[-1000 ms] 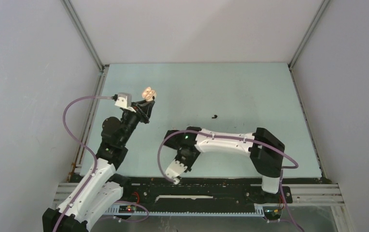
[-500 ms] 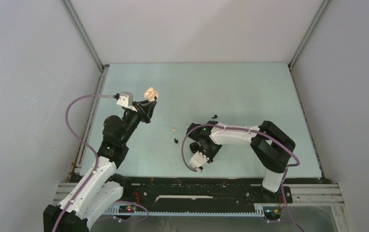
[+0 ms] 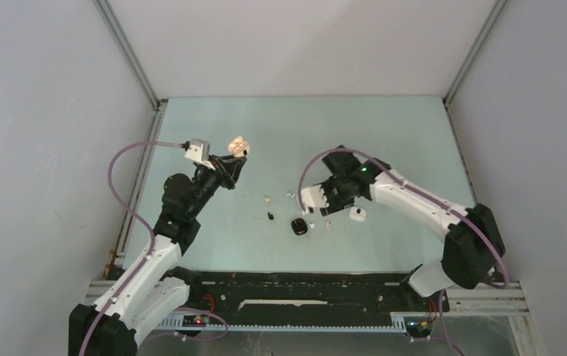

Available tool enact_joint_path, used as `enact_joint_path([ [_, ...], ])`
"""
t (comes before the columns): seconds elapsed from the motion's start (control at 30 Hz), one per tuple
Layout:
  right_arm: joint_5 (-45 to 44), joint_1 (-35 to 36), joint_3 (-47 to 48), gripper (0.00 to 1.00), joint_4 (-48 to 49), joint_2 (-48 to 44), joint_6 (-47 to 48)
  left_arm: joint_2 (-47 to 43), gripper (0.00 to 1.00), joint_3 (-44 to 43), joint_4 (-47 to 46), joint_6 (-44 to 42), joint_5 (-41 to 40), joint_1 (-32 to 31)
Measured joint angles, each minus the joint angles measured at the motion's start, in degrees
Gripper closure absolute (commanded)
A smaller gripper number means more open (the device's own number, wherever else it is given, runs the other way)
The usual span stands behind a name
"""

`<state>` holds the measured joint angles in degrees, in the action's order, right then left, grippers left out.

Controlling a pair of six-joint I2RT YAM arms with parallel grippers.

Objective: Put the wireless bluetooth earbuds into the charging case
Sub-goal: Pick up the right earbud from the center of the board.

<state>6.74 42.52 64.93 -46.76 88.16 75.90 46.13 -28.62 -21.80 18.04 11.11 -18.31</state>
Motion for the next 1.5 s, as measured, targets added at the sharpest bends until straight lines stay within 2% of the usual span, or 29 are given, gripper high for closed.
enact_joint_path([
  [0.07,4.98,-3.67,0.48,0.63,0.50,-3.04,-6.49,0.55,0.99,0.00,-0.02,0.22,0.72,0.00],
  [0.13,10.60,-8.15,0.63,0.63,2.25,-4.85,-16.35,0.96,0.99,0.00,-0.02,0.52,1.31,-0.02],
  [0.27,18.05,-14.62,0.81,0.63,6.38,-3.41,-36.06,1.38,0.99,0.00,-0.02,0.57,1.75,-0.26],
  [0.4,18.75,-13.14,0.92,0.62,8.22,1.49,-49.77,1.66,0.99,0.00,0.02,0.50,1.79,-0.59],
  [0.57,14.56,-6.71,0.94,0.54,8.37,9.20,-60.81,1.70,0.99,0.00,0.07,0.35,1.75,-0.70],
  [0.7,9.64,-3.63,0.94,0.53,8.44,12.37,-65.53,1.70,0.99,0.00,0.09,-0.07,1.70,-0.79],
  [0.93,3.69,-2.62,0.94,0.58,9.03,12.57,-68.54,1.70,0.99,0.00,0.11,-0.09,1.73,-0.96],
  [1.5,0.20,0.13,0.94,0.68,7.48,14.08,-69.24,1.70,0.99,0.00,0.61,-0.15,1.75,-1.07],
])
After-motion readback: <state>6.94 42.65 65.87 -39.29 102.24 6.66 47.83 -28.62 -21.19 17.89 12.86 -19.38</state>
